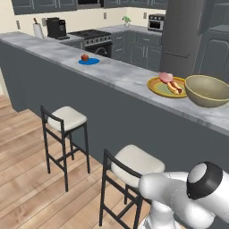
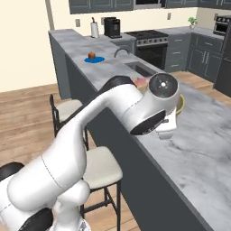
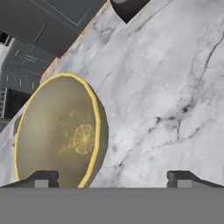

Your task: Take the smaller bowl and place it next to the appetizer plate on the dining counter , and place the larger bowl next to the plate with cooked food.

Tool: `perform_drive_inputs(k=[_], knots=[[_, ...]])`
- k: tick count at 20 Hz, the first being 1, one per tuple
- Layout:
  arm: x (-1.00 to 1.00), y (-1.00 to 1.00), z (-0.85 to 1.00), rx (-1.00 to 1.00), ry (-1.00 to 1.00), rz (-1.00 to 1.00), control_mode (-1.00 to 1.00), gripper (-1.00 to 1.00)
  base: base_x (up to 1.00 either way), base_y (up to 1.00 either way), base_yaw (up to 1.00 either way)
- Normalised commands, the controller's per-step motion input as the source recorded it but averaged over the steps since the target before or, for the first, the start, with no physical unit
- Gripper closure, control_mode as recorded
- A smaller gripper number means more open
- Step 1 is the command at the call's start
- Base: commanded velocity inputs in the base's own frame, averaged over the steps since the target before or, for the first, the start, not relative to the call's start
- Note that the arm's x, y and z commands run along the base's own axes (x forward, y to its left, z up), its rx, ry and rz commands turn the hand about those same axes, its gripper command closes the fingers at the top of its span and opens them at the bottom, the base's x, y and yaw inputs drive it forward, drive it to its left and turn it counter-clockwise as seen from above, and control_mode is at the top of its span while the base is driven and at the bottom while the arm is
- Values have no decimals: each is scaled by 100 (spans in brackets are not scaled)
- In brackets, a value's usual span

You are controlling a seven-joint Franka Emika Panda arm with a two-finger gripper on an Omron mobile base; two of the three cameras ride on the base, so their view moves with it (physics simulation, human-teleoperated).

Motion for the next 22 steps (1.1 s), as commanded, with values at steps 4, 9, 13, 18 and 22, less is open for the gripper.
perform_drive_inputs(k=[4, 9, 13, 18, 22], knots=[[-100, 96, 5, 0, 0, 10, -100, -100, 0, 0, 0], [-80, 100, 1, -15, 0, 14, -100, -100, 0, 0, 0], [-49, 81, 39, -36, 5, 24, -100, -100, 0, 0, 0], [-32, 56, 43, -33, 2, 29, -100, -100, 0, 0, 0], [-32, 46, 14, -22, 0, 17, -100, -100, 0, 0, 0]])
